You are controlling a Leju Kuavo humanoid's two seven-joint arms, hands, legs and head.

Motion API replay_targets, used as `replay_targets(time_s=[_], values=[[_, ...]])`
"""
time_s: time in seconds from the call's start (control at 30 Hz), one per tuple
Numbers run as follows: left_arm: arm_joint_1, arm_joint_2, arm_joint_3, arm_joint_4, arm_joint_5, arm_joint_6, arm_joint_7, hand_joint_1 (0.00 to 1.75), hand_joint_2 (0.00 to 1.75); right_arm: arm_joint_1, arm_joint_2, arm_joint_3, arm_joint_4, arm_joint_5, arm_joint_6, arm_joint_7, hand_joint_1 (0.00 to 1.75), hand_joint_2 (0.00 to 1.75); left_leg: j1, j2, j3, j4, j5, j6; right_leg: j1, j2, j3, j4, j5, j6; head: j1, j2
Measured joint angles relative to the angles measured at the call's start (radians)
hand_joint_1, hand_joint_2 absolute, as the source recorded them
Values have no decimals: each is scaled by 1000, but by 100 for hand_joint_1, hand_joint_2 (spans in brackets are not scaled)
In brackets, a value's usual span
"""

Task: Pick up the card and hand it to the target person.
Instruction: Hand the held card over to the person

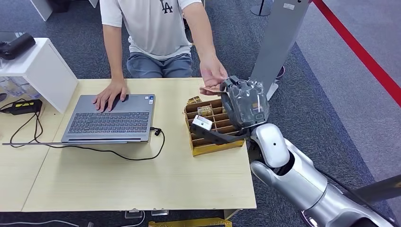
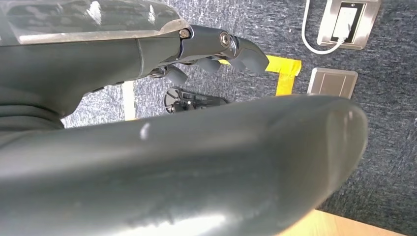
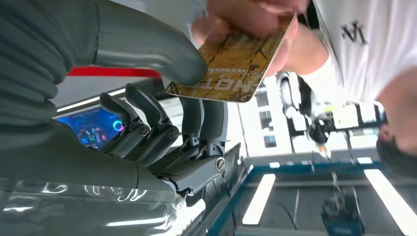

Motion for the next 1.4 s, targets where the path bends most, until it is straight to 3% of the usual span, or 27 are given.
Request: replay_targets(time_s=[0.2,0.27,0.33,0.4,0.5,0.6,0.67,0.83,0.97,1.13,1.4], values=[[-7,-2,0,0,-4,-1,3,0,0,71,-5,-43,-26,133,-241,-117,168,175,0,0,-1,0,0,0,0,0,0,0,0,0,1,0],[-10,-3,0,0,-4,-2,5,0,0,83,-5,-51,-16,160,-290,-136,103,175,0,0,-2,0,0,0,0,0,-1,0,0,0,1,0],[-13,-3,0,0,-8,-5,6,0,0,92,-5,-57,-6,179,-326,-151,19,175,0,0,-2,0,0,0,0,0,-1,0,0,0,1,0],[-16,-3,0,0,-15,-8,6,0,0,100,-5,-64,3,191,-351,-165,0,175,0,0,-2,0,0,0,0,0,-1,0,0,0,1,0],[-18,-3,0,0,-21,-8,5,0,0,112,-2,-75,18,156,-384,-193,0,175,0,0,-2,0,0,0,0,0,-1,0,0,0,1,0],[-18,-4,0,0,-14,-7,0,0,0,124,3,-80,35,17,-407,-243,0,175,0,0,-2,0,0,0,0,0,-1,0,0,0,0,0],[-16,-4,0,0,-7,-8,-3,0,0,131,8,-85,47,-199,-400,-313,0,175,0,0,-2,0,0,0,0,0,-1,0,0,0,0,0],[-9,-3,0,0,3,-8,-9,0,0,162,26,-102,85,-924,-277,-558,0,175,0,0,-2,0,0,0,0,0,-1,0,0,0,1,0],[-5,-3,0,0,9,-5,-8,0,0,196,29,-116,105,-1257,-194,-652,0,175,0,0,-2,0,0,0,0,0,-1,0,0,0,0,0],[-3,-3,0,0,18,9,-3,0,0,245,25,-129,113,-1448,-181,-691,0,175,0,0,-2,0,0,0,0,0,-1,0,0,0,1,0],[-1,-3,1,0,31,23,4,0,0,337,9,-149,112,-1512,-191,-672,0,175,0,0,-1,0,0,0,0,0,-1,0,0,0,1,0]])
